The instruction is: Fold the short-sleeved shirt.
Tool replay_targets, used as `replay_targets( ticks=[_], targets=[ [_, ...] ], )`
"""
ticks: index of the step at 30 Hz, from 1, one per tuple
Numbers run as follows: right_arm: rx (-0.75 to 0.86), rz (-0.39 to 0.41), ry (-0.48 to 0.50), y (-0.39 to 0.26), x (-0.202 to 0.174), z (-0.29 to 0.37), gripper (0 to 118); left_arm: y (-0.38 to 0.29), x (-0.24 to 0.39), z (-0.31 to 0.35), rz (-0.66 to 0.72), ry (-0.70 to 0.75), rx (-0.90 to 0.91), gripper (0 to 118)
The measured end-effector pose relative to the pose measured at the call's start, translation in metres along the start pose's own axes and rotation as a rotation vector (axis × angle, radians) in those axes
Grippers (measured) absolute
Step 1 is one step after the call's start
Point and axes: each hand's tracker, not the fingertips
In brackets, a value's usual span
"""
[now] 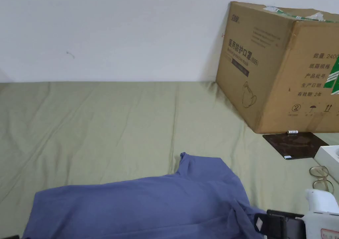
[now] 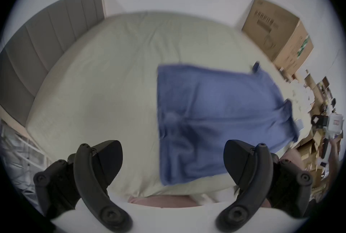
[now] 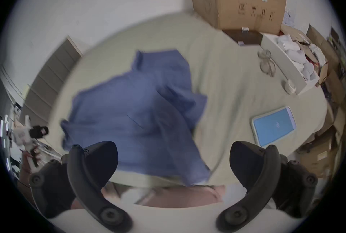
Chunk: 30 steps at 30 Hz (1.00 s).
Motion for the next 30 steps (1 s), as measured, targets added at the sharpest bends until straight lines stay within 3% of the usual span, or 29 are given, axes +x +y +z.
replay_targets(
  ticks=[5,6,7,8,9,12,15,16,19,20,22,23,24,25,26,29,30],
  targets=[
    [0.284,-0.01,0.156,0.016,-0.051,0.023,114,0.026,0.029,0.035,-0.031,-0.114,0.23,113],
    [0.328,-0.008,0.18,0.019,-0.059,0.026,102,0.028,0.032,0.038,-0.046,-0.134,0.279,105],
    [0.362,-0.003,0.181,0.024,-0.07,0.026,76,0.032,0.038,0.04,-0.063,-0.125,0.315,85],
    [0.364,0.011,0.144,0.031,-0.08,0.022,24,0.038,0.043,0.039,-0.087,-0.083,0.328,50],
    [0.363,0.0,0.124,0.033,-0.088,0.018,0,0.042,0.047,0.036,-0.12,-0.007,0.312,0],
    [0.292,-0.015,0.26,0.049,-0.09,-0.002,0,0.059,0.037,0.008,-0.111,-0.038,0.234,0],
    [0.248,0.008,0.237,0.055,-0.093,-0.023,0,0.089,0.007,-0.051,-0.034,0.004,0.011,0],
    [0.218,0.025,0.231,0.056,-0.092,-0.031,0,0.096,-0.009,-0.077,0.012,-0.059,-0.077,0],
    [0.164,0.037,0.22,0.054,-0.091,-0.052,0,0.103,-0.043,-0.139,0.116,0.0,-0.161,0],
    [0.142,0.032,0.225,0.053,-0.089,-0.059,0,0.104,-0.05,-0.156,0.106,0.037,-0.17,1],
    [0.102,0.024,0.228,0.051,-0.085,-0.07,0,0.105,-0.062,-0.184,0.094,0.044,-0.17,15],
    [0.086,0.025,0.22,0.051,-0.087,-0.075,0,0.104,-0.065,-0.199,0.085,0.074,-0.2,15],
    [0.074,0.022,0.217,0.05,-0.085,-0.079,0,0.102,-0.067,-0.214,0.068,0.078,-0.221,64],
    [0.061,0.019,0.213,0.049,-0.082,-0.084,0,0.098,-0.066,-0.224,0.041,0.095,-0.243,101],
    [0.054,0.015,0.209,0.048,-0.08,-0.087,0,0.096,-0.075,-0.236,0.032,0.093,-0.204,118],
    [0.023,-0.001,0.211,0.047,-0.076,-0.094,0,0.077,-0.079,-0.279,-0.093,0.17,-0.317,113],
    [0.017,-0.001,0.209,0.047,-0.074,-0.095,0,0.082,-0.081,-0.289,-0.077,0.184,-0.361,114]
  ],
)
